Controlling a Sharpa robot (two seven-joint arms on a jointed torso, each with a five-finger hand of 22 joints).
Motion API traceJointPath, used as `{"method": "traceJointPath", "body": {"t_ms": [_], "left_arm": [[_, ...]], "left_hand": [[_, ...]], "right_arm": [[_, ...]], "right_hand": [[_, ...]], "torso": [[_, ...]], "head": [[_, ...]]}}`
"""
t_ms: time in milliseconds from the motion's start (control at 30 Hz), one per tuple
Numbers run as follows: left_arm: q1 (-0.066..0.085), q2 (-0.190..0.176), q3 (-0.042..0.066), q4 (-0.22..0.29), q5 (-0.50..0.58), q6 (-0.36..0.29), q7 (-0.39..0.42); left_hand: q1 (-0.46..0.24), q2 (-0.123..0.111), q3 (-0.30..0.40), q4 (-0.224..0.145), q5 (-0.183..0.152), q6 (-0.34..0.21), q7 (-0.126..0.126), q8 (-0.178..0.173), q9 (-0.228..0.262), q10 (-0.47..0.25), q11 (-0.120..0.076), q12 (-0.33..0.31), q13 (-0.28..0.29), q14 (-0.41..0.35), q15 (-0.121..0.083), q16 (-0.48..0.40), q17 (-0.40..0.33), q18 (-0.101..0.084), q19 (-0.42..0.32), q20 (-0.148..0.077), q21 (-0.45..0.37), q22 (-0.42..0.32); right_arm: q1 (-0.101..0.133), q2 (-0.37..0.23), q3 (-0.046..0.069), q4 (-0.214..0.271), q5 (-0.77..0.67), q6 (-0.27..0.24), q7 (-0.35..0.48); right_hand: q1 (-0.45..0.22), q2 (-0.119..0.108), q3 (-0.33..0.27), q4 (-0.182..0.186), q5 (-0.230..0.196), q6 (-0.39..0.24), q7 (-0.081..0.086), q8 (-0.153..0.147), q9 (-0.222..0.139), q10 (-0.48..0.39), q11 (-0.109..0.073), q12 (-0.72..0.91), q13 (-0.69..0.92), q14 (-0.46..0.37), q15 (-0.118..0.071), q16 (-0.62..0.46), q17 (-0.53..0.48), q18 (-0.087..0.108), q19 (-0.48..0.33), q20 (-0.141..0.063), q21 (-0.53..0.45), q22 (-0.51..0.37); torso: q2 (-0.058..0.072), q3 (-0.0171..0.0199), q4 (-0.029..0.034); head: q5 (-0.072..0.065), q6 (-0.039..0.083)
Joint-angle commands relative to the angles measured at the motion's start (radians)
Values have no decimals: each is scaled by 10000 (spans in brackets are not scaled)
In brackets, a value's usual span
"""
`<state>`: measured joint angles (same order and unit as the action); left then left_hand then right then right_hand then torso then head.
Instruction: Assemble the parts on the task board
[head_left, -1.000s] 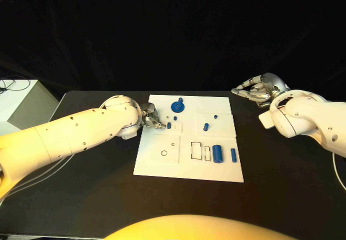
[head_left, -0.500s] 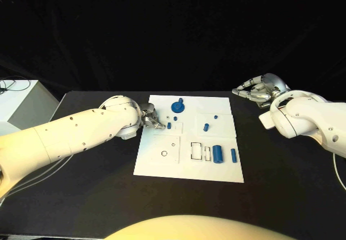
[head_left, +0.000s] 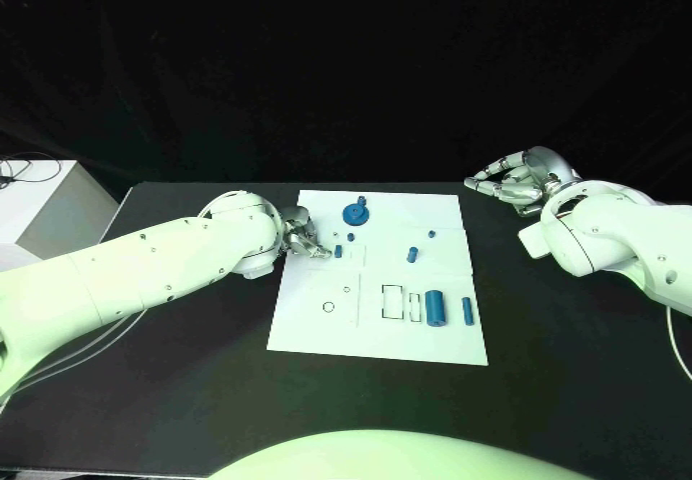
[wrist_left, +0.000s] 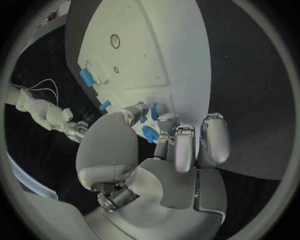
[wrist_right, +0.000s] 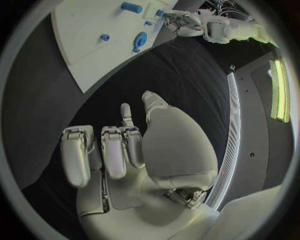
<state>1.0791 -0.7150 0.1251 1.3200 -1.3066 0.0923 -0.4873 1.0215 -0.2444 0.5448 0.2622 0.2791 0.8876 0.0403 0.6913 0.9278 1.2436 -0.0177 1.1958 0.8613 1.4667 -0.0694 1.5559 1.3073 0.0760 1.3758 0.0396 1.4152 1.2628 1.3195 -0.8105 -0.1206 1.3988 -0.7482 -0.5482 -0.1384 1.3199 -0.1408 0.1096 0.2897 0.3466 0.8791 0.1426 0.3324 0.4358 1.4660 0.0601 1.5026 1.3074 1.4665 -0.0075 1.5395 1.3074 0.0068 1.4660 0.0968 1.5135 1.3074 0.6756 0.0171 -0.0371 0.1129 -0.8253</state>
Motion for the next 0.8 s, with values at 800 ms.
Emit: {"method": "traceJointPath", "body": {"t_ms": [800], "left_arm": [[-91, -126, 62, 102, 828, 384, -155]], "left_hand": [[238, -18, -643, 278, 44, -74, 140, -56, -57, -171, 37, -69, -89, 915, 7, -29, 2303, -28, -77, 21, -100, -63]], "right_arm": [[-23, -11, 3, 0, -52, 82, 53]], "right_hand": [[-100, 31, 53, 15, 34, -97, 6, 35, 9, 136, 25, -42, 1731, 809, -42, -65, 1599, 85, 792, -57, -27, 2213]], "torso": [[5, -4, 3]], "head": [[-27, -48]]}}
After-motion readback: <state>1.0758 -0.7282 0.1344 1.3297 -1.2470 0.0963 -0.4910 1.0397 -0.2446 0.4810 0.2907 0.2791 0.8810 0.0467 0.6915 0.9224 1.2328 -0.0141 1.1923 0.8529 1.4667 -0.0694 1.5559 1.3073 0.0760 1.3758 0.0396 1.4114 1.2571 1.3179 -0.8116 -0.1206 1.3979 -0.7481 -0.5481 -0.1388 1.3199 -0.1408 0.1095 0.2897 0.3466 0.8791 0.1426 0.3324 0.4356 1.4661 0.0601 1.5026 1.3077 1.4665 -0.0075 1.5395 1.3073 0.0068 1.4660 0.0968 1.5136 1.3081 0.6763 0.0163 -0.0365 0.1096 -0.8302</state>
